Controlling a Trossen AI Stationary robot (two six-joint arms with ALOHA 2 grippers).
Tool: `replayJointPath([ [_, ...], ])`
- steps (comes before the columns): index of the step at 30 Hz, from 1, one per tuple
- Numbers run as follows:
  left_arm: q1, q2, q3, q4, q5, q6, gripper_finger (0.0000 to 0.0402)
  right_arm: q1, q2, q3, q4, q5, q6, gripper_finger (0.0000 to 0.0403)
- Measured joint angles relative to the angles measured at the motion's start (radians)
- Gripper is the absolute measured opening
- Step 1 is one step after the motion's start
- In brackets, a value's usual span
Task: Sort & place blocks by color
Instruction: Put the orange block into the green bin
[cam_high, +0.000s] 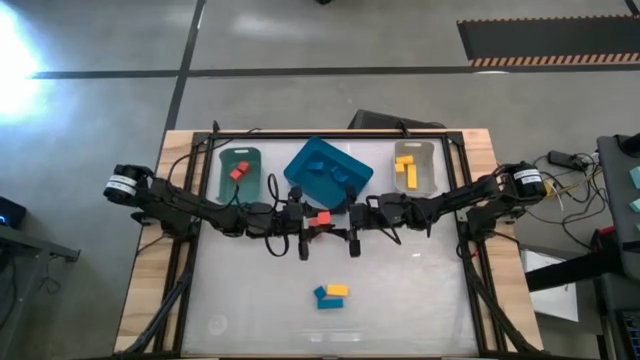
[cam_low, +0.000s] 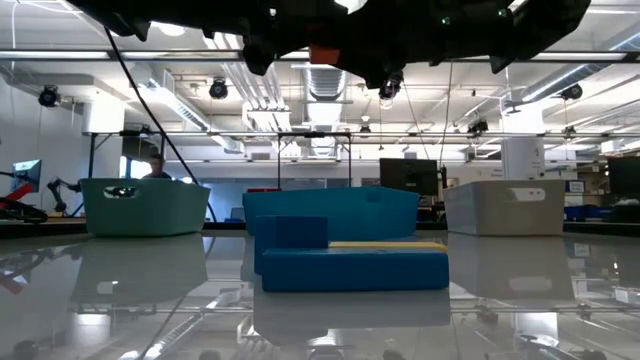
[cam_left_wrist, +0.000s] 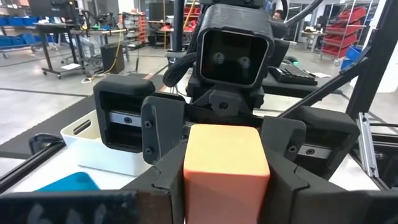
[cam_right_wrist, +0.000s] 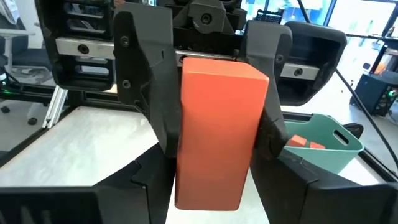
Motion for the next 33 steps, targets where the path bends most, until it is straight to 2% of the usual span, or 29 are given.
replayJointPath([
  [8, 0.000, 0.000, 0.000, -0.010, -0.026, -0.004, 0.0118, -0.007, -0.009, 0.000, -0.002, 0.003, 0.070, 0.0216],
  [15, 0.000, -0.029, 0.002, -0.078, -0.098, -0.027, 0.0118, -0.015, -0.040, 0.000, -0.038, 0.008, 0.107, 0.0260],
  [23, 0.006, -0.071, 0.001, -0.235, -0.181, -0.098, 0.0118, -0.037, -0.139, 0.001, -0.158, 0.001, 0.162, 0.0287],
  [27, 0.026, -0.105, 0.026, -0.454, -0.278, -0.193, 0.0118, -0.042, -0.189, 0.000, -0.236, 0.005, 0.165, 0.0286],
  [33, 0.154, -0.205, 0.102, -0.988, -0.337, -0.411, 0.0118, -0.044, -0.236, 0.000, -0.331, 0.077, 0.162, 0.0277],
])
